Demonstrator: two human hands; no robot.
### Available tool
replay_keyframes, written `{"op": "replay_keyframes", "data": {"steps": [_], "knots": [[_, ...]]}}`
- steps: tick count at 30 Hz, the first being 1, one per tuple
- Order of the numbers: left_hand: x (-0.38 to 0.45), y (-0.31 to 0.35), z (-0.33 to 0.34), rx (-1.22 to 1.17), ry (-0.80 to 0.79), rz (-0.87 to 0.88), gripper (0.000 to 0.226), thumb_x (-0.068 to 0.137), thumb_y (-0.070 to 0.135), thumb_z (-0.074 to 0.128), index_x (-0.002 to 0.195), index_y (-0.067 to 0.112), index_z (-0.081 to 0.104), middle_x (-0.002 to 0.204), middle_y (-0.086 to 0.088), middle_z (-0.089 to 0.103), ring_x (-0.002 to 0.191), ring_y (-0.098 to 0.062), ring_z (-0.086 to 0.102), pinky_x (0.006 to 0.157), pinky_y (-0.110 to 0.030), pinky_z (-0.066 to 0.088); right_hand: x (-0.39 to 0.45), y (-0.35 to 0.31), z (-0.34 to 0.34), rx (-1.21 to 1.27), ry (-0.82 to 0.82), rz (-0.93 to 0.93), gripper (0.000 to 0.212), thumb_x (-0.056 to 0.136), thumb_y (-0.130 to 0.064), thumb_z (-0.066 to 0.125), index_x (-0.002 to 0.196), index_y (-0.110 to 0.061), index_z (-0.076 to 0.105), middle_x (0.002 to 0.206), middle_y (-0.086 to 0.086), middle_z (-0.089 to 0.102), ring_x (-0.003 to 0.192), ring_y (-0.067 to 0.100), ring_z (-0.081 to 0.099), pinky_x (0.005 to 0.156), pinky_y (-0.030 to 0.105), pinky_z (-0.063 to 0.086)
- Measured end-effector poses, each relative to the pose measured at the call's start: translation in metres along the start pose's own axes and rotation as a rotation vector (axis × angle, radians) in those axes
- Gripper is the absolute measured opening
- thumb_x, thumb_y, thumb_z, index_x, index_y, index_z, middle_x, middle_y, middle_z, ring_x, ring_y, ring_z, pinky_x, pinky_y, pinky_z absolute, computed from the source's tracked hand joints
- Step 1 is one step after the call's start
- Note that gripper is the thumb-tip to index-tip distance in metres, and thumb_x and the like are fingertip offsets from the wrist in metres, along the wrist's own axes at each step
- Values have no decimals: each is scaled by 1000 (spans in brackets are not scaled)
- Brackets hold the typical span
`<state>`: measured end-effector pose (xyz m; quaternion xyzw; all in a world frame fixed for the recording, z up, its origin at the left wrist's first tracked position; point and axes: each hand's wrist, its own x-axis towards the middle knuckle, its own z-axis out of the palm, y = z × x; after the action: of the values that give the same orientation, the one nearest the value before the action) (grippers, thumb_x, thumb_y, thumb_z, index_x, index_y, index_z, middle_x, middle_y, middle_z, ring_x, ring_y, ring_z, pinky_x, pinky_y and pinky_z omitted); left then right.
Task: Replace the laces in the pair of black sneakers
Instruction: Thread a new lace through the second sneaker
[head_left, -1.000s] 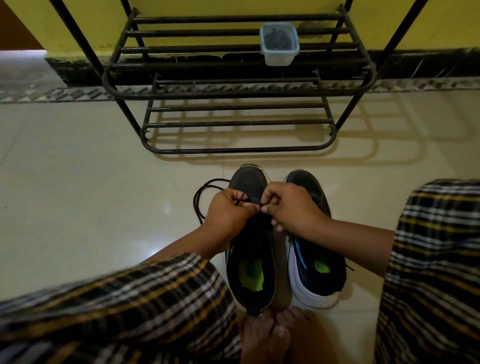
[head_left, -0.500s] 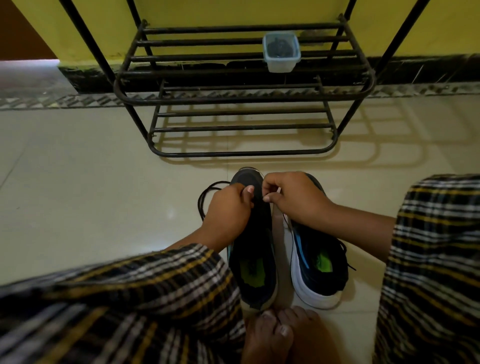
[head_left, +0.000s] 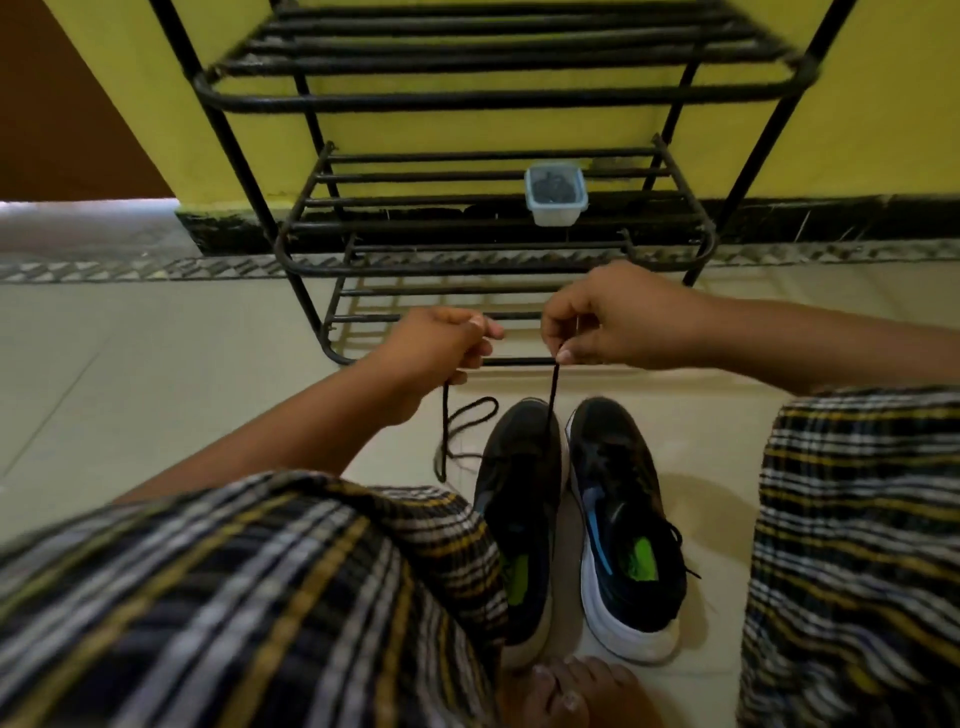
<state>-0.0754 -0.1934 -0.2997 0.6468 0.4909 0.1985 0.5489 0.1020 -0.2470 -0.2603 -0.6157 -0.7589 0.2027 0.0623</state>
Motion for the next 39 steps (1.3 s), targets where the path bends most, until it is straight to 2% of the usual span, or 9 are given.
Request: {"op": "replay_keyframes", "data": {"steps": [4,8,14,18,23,26,28,33,39], "knots": [[-8,39,-14,83,30,109,24,100,20,43,98,22,67,108,7,62,97,-10,54,85,-29,45,-9,-17,-49,-68,76,-22,16,84,-14,67,75,-26,59,70,-13,58,68,0,56,60,18,41],[-16,87,-29,158,124,253,21,98,20,48,94,26,67,104,11,62,96,-3,52,72,-17,38,-18,-29,-95,-100,186,21,15,84,-14,67,74,-24,61,66,-13,58,59,-1,54,54,18,41],[-35,146,-45,157,223,387,21,98,22,49,103,22,70,95,15,62,86,6,50,71,-16,37,-31,-49,-145,145,328,73,9,87,-11,64,79,-15,64,65,0,62,55,7,59,49,22,49],[-45,165,-48,101,301,447,21,97,22,50,104,22,70,104,9,64,101,-3,51,82,-21,38,-40,-66,-175,354,515,119,13,89,-10,62,76,-12,63,65,2,60,59,14,54,48,25,43],[-55,179,-50,114,367,491,23,97,24,49,107,25,70,96,1,67,74,-2,48,59,-15,35,-50,-86,-191,449,696,142,11,90,-11,60,79,-11,62,77,6,58,67,17,52,54,28,44],[-64,188,-49,98,373,518,22,96,21,51,108,21,69,99,6,65,88,-3,52,64,-13,39,-55,-96,-190,484,790,114,7,89,-13,61,84,-9,63,82,8,61,71,19,54,58,31,47],[-68,191,-47,103,384,538,20,95,20,53,106,20,70,103,4,66,98,-5,56,72,-17,44,-57,-100,-183,511,816,88,9,88,-12,63,79,-10,62,79,5,60,70,15,54,55,28,45],[-76,198,-45,137,375,559,17,95,21,54,99,22,70,93,4,66,71,3,55,56,-13,40,-56,-99,-150,535,718,163,10,87,-13,65,77,-11,61,82,9,65,77,22,62,66,38,55],[-83,210,-55,105,383,600,17,94,16,54,91,22,69,98,5,67,99,-8,58,85,-26,47,-59,-96,-139,573,701,132,9,90,-12,59,81,-11,58,88,10,67,79,22,68,66,40,59]]}}
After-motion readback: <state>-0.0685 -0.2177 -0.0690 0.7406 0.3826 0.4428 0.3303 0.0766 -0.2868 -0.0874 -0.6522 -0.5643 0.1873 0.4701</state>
